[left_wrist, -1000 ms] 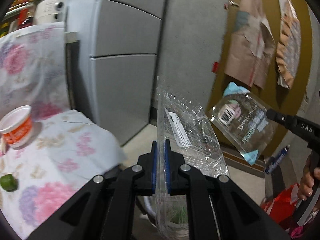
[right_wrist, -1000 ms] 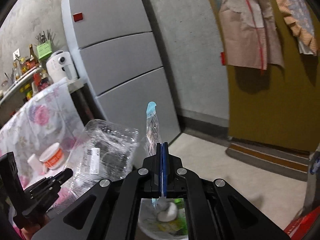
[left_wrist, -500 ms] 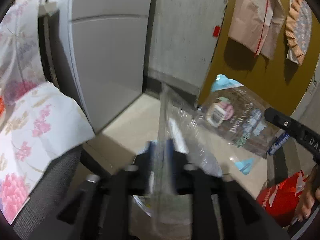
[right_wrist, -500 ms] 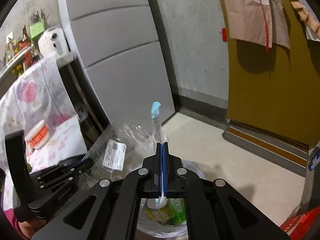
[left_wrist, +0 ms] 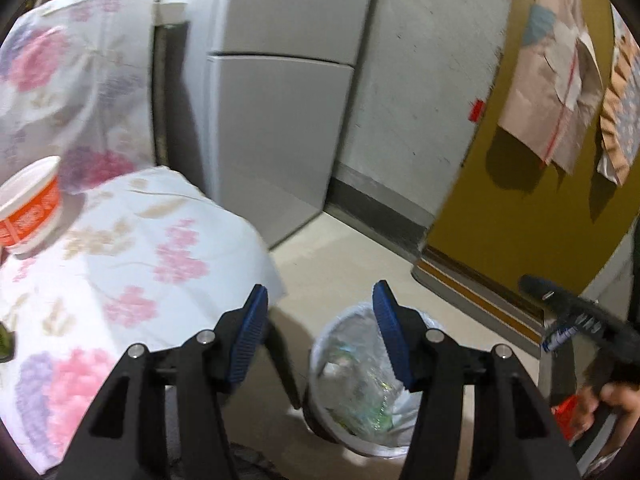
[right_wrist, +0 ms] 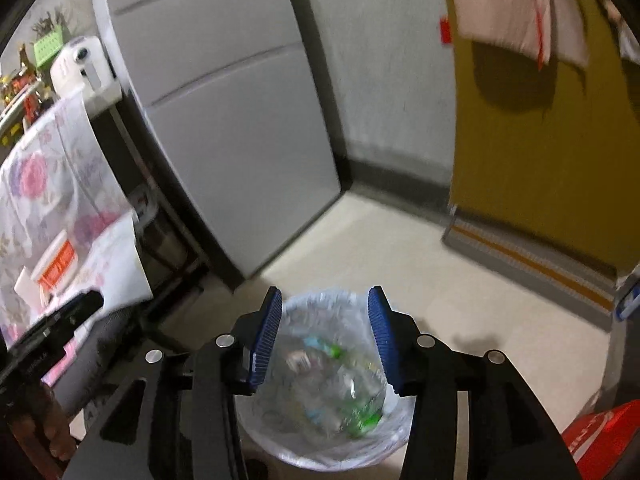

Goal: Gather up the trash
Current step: 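Open both grippers over the trash bin to drop the items, then move both grippers back toward the chair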

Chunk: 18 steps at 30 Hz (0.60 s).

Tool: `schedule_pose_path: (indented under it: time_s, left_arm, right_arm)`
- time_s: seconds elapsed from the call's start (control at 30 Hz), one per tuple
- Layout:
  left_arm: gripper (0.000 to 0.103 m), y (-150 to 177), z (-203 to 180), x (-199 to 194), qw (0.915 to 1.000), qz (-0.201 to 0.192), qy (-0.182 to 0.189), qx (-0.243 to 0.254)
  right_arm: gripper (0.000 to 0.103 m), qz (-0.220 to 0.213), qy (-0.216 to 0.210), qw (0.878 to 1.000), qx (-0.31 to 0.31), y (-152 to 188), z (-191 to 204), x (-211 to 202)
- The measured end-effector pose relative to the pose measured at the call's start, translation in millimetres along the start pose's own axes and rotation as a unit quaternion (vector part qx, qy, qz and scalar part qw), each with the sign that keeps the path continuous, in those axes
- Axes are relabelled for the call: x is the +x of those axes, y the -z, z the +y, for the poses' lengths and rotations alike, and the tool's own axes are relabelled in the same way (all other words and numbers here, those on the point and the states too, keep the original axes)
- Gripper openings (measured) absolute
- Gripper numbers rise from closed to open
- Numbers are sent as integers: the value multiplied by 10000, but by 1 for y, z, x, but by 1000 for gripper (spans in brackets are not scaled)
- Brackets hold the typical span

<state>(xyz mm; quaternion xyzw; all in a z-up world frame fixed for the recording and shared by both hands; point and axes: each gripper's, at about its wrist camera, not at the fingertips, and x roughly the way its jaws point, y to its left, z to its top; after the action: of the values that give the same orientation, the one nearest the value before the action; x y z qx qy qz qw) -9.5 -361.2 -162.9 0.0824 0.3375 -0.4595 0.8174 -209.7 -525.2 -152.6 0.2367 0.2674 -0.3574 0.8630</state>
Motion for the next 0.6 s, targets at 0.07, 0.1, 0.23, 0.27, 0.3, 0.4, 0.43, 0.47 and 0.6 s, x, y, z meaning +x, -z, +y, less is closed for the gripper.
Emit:
schedule_pose_path:
  time_s: [0.07, 0.1, 0.23, 0.27, 0.3, 0.4, 0.43, 0.47, 0.6]
  left_arm:
    - [54, -2, 9, -14, 9999, -81, -120, -34]
    - [54, -2, 13, -20, 9997, -131, -180, -37]
    - [54, 1, 35, -53, 9980, -305, -551, -29]
    - [54, 2, 41, -61, 9975, -329, -627, -39]
    - [54, 4, 48, -68, 9968, -346, -715, -58]
    - [54, 12, 74, -93, 9939, -362, -1027, -197]
    - [54, 15, 82, -99, 9926, -348, -1134, -246]
    - [54, 18, 90, -106, 9912, -343, -1240, -300]
    - [61, 30, 128, -130, 9808, -346, -1842, -541]
  right_arm:
    - [47, -226, -66, 9996, -137, -9, 11, -14]
    - [45, -341, -115, 9991, -233, -13, 19, -21]
    - [45, -620, -435, 9944, -733, -22, 63, -39]
    - [45, -599, -487, 9939, -794, -24, 75, -39]
    - [45, -518, -704, 9922, -886, -24, 90, -37]
    - [45, -330, -1140, 9859, -1177, -24, 131, -30]
    - [45, -292, -1237, 9832, -1309, -23, 143, -29]
    - [45, -265, -1338, 9799, -1454, -22, 158, -28]
    - [46, -203, -1708, 9661, -1923, -18, 211, -27]
